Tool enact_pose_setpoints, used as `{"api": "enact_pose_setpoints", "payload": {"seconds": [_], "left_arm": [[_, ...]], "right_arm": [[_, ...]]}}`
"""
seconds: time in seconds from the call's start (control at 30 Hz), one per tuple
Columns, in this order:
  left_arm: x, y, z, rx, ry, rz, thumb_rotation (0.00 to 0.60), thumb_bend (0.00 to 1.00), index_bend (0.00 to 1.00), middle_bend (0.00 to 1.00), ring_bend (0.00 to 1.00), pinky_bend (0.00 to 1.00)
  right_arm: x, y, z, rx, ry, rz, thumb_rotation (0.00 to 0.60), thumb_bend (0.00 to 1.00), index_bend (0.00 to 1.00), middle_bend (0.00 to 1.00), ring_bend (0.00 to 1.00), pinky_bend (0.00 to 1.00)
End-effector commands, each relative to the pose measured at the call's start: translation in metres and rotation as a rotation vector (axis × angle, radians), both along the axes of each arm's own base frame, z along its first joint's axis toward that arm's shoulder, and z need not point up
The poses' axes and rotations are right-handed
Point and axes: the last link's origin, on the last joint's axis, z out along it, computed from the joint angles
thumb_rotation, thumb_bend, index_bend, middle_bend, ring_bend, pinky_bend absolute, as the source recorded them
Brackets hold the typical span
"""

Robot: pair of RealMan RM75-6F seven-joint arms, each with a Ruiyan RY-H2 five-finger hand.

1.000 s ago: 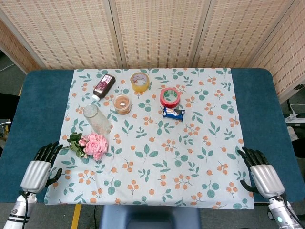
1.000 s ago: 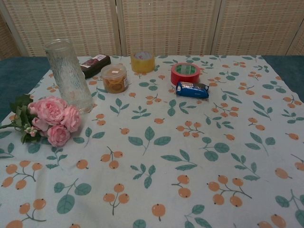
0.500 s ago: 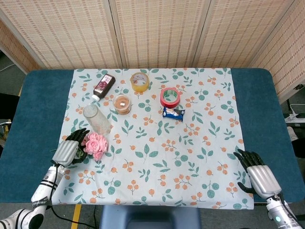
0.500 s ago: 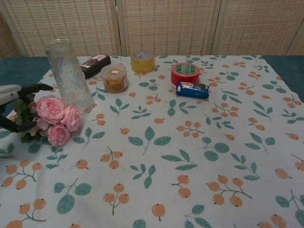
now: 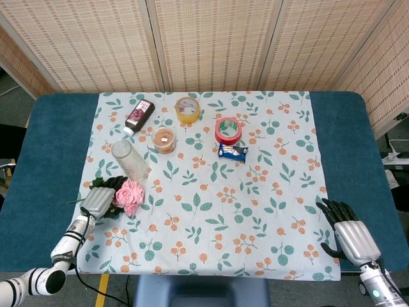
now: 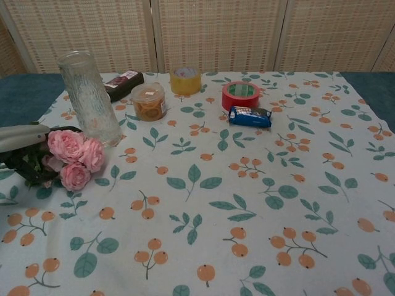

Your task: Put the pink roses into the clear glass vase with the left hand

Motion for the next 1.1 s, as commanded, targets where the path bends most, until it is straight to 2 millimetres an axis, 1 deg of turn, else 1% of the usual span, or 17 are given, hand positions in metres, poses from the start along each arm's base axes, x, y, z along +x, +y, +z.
{"api": "enact_pose_setpoints", "payload": {"seconds": [0.03, 0.1, 0.17, 0.27, 0.37, 0.47, 0.57, 0.67, 0.77, 0.8, 0.87, 0.93, 0.97, 1.03, 1.1], "left_arm": [[0.001, 0.002, 0.001, 0.017, 0.047, -0.007, 0.600, 0.41, 0.21, 0.20, 0.07, 0.19], [0.002, 0.002, 0.000, 0.046, 0.060, -0.011, 0.600, 0.42, 0.34, 0.35, 0.18, 0.20], [0.003, 0.001, 0.000, 0.076, 0.060, -0.014, 0.600, 0.43, 0.44, 0.47, 0.26, 0.22], [0.006, 0.001, 0.000, 0.133, 0.046, -0.032, 0.600, 0.45, 0.50, 0.52, 0.31, 0.23], [0.012, 0.000, 0.005, 0.226, -0.016, -0.078, 0.600, 0.45, 0.50, 0.52, 0.33, 0.23], [0.015, -0.006, 0.016, 0.321, -0.114, -0.114, 0.600, 0.45, 0.49, 0.52, 0.33, 0.23], [0.014, -0.018, 0.036, 0.397, -0.244, -0.116, 0.600, 0.45, 0.49, 0.51, 0.33, 0.23], [0.014, -0.032, 0.065, 0.475, -0.424, -0.098, 0.600, 0.45, 0.48, 0.51, 0.33, 0.23], [0.022, -0.038, 0.090, 0.525, -0.628, -0.076, 0.600, 0.45, 0.49, 0.52, 0.33, 0.22], [0.028, -0.038, 0.101, 0.535, -0.723, -0.068, 0.600, 0.45, 0.49, 0.52, 0.33, 0.22], [0.037, -0.034, 0.119, 0.550, -0.876, -0.048, 0.600, 0.45, 0.49, 0.52, 0.33, 0.22], [0.047, -0.027, 0.132, 0.556, -0.991, -0.039, 0.600, 0.45, 0.49, 0.52, 0.33, 0.21], [0.054, -0.020, 0.140, 0.560, -1.065, -0.037, 0.600, 0.45, 0.49, 0.52, 0.32, 0.21], [0.066, -0.010, 0.149, 0.559, -1.187, -0.034, 0.600, 0.44, 0.49, 0.52, 0.32, 0.20], [0.083, 0.005, 0.158, 0.542, -1.298, -0.041, 0.600, 0.44, 0.49, 0.52, 0.32, 0.20]], "right_arm": [[0.000, 0.000, 0.000, 0.002, -0.001, 0.001, 0.600, 0.18, 0.00, 0.00, 0.00, 0.00], [0.000, 0.000, 0.000, 0.001, -0.002, 0.002, 0.600, 0.18, 0.00, 0.00, 0.00, 0.00], [0.000, 0.000, 0.000, 0.002, -0.001, 0.002, 0.600, 0.18, 0.00, 0.00, 0.00, 0.00], [0.000, 0.000, 0.000, 0.003, -0.001, 0.001, 0.600, 0.18, 0.00, 0.00, 0.00, 0.00], [0.000, 0.001, 0.000, 0.003, -0.001, 0.000, 0.600, 0.18, 0.00, 0.00, 0.00, 0.00], [0.000, 0.000, 0.000, 0.001, -0.002, -0.001, 0.600, 0.18, 0.00, 0.00, 0.00, 0.00], [0.000, 0.000, 0.000, 0.000, -0.003, -0.001, 0.600, 0.18, 0.00, 0.00, 0.00, 0.00], [0.000, 0.000, 0.000, 0.002, -0.001, -0.004, 0.600, 0.18, 0.00, 0.00, 0.00, 0.00], [0.000, 0.000, -0.002, 0.009, 0.000, -0.004, 0.600, 0.18, 0.00, 0.00, 0.00, 0.00], [0.000, -0.001, -0.003, 0.012, -0.001, -0.004, 0.600, 0.18, 0.00, 0.00, 0.00, 0.00], [0.001, -0.001, -0.004, 0.017, -0.001, -0.003, 0.600, 0.18, 0.00, 0.00, 0.00, 0.00], [0.001, -0.001, -0.004, 0.018, -0.002, 0.000, 0.600, 0.18, 0.00, 0.00, 0.00, 0.00], [0.001, -0.001, -0.004, 0.019, -0.002, 0.000, 0.600, 0.18, 0.00, 0.00, 0.00, 0.00], [0.001, -0.001, -0.005, 0.022, -0.002, 0.000, 0.600, 0.18, 0.00, 0.00, 0.00, 0.00], [0.001, -0.001, -0.006, 0.027, -0.001, -0.001, 0.600, 0.18, 0.00, 0.00, 0.00, 0.00]]}}
